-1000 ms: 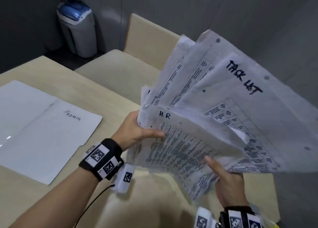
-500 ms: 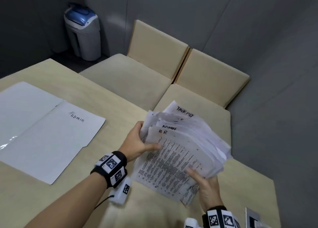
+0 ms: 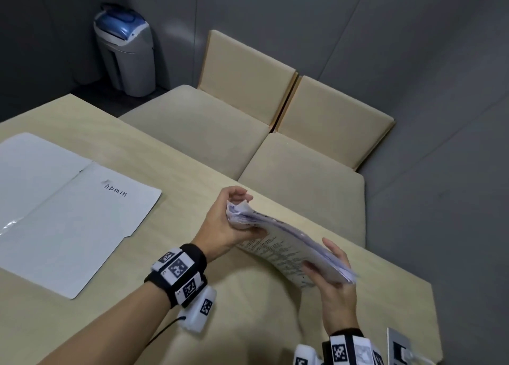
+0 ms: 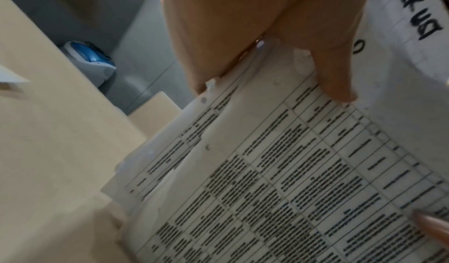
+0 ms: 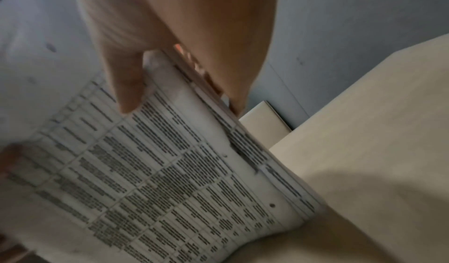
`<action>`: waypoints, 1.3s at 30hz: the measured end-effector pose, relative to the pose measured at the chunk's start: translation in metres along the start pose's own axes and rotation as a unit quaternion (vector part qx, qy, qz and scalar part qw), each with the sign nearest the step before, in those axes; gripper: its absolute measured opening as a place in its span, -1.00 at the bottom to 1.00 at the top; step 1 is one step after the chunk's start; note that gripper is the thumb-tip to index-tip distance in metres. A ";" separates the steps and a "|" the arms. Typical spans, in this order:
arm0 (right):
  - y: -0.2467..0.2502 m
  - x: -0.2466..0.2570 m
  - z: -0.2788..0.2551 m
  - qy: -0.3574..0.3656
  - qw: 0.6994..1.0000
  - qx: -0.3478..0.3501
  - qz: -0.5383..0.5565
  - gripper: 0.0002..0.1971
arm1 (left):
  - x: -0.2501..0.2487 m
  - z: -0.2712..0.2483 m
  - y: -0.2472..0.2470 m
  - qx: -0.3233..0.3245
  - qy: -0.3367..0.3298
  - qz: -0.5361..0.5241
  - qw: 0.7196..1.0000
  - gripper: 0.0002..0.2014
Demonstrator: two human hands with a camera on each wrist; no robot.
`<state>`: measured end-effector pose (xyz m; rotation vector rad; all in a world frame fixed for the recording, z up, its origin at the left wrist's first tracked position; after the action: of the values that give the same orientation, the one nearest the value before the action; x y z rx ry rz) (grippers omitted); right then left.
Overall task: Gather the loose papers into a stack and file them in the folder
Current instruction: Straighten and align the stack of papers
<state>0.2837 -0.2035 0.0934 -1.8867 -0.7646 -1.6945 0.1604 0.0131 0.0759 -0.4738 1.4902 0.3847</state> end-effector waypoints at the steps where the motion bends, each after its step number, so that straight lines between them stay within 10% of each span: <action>1: 0.000 0.000 0.001 0.004 1.000 -0.002 -0.010 -0.44 | -0.004 0.003 -0.003 0.015 -0.004 0.003 1.000 -0.15; 7: -0.003 -0.003 0.016 -0.024 0.998 -0.046 0.032 -0.64 | -0.026 0.017 -0.021 0.011 -0.030 0.024 0.999 -0.25; 20: 0.002 -0.025 0.032 -0.026 1.000 -0.010 -0.011 -0.58 | -0.055 0.065 -0.028 -0.237 -0.012 -0.036 0.971 -0.77; 23: -0.001 -0.026 0.037 -0.047 0.999 -0.015 0.001 -0.71 | -0.052 0.072 -0.021 -0.170 0.016 -0.080 0.982 -0.83; 30: 0.013 -0.003 0.041 -0.040 0.997 -0.065 0.031 -0.91 | -0.048 0.053 0.006 0.109 0.021 0.031 0.993 -0.07; 39: 0.000 -0.071 0.033 -0.125 0.991 -0.047 -0.013 -0.65 | 0.053 0.024 -0.020 0.040 0.145 0.030 0.988 -0.36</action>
<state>0.3025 -0.1867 0.0187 -2.1922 -0.8191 -1.5494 0.1938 0.0062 0.0248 -0.4343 1.7992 0.3097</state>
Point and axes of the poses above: each hand's wrist, its own z-axis towards the middle knuckle, its own y-axis out of the back of the hand, x = y × z, the point moved 1 cm from there along z, towards the middle knuckle, and after that the axes turned 11 degrees about x, right-handed, at the moved point
